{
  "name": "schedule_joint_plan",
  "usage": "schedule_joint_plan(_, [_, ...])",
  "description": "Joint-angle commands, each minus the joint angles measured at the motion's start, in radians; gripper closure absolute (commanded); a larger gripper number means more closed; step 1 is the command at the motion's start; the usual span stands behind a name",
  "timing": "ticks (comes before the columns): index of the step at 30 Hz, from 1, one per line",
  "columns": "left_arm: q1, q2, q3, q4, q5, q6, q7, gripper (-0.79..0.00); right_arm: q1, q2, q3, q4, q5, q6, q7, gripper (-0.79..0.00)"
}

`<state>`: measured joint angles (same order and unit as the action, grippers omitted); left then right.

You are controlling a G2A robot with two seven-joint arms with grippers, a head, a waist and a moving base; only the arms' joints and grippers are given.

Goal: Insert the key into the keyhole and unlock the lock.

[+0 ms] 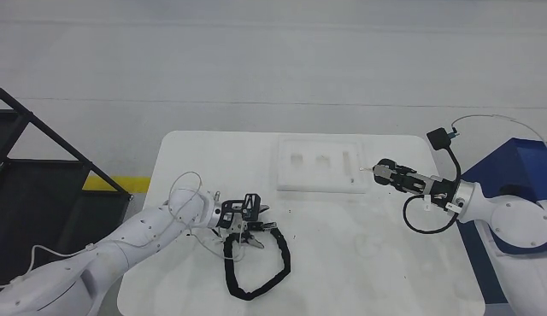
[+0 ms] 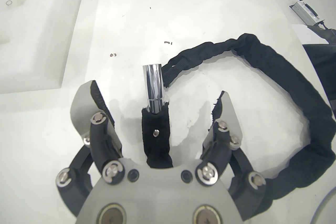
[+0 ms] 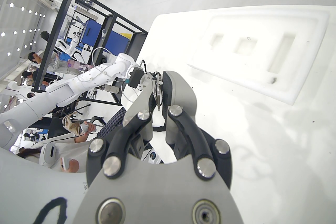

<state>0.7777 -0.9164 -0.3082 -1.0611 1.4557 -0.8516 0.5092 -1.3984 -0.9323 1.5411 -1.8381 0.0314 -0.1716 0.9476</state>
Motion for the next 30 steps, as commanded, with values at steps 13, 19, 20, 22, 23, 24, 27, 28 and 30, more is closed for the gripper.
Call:
schedule_joint_plan(13, [0.014, -0.02, -0.034, 0.006, 0.027, 0.009, -0.056, -0.252, 0.0, 0.0, 0.0, 0.0, 0.0, 0.0, 0.0, 0.0])
schedule_joint_plan(19, [0.02, -0.031, -0.056, 0.007, -0.005, 0.016, -0.114, 0.0, 0.0, 0.0, 0.0, 0.0, 0.0, 0.0, 0.0, 0.0])
schedule_joint_plan(20, [0.021, -0.032, -0.061, 0.008, -0.014, 0.014, -0.118, 0.0, 0.0, 0.0, 0.0, 0.0, 0.0, 0.0, 0.0, 0.0])
schedule_joint_plan(22, [0.025, -0.033, -0.072, 0.006, -0.033, 0.0, -0.109, 0.0, 0.0, 0.0, 0.0, 0.0, 0.0, 0.0, 0.0, 0.0])
schedule_joint_plan(23, [0.025, -0.032, -0.077, 0.005, -0.034, -0.009, -0.103, 0.0, 0.0, 0.0, 0.0, 0.0, 0.0, 0.0, 0.0, 0.0])
schedule_joint_plan(24, [0.025, -0.03, -0.083, 0.001, -0.034, -0.015, -0.094, 0.0, 0.0, 0.0, 0.0, 0.0, 0.0, 0.0, 0.0, 0.0])
schedule_joint_plan(27, [0.029, -0.021, -0.102, -0.019, -0.027, -0.041, -0.054, 0.0, 0.0, 0.0, 0.0, 0.0, 0.0, 0.0, 0.0, 0.0])
schedule_joint_plan(28, [0.031, -0.016, -0.109, -0.027, -0.023, -0.05, -0.04, 0.0, 0.0, 0.0, 0.0, 0.0, 0.0, 0.0, 0.0, 0.0])
schedule_joint_plan(30, [0.035, -0.007, -0.125, -0.046, -0.014, -0.065, -0.015, 0.0, 0.0, 0.0, 0.0, 0.0, 0.0, 0.0, 0.0, 0.0])
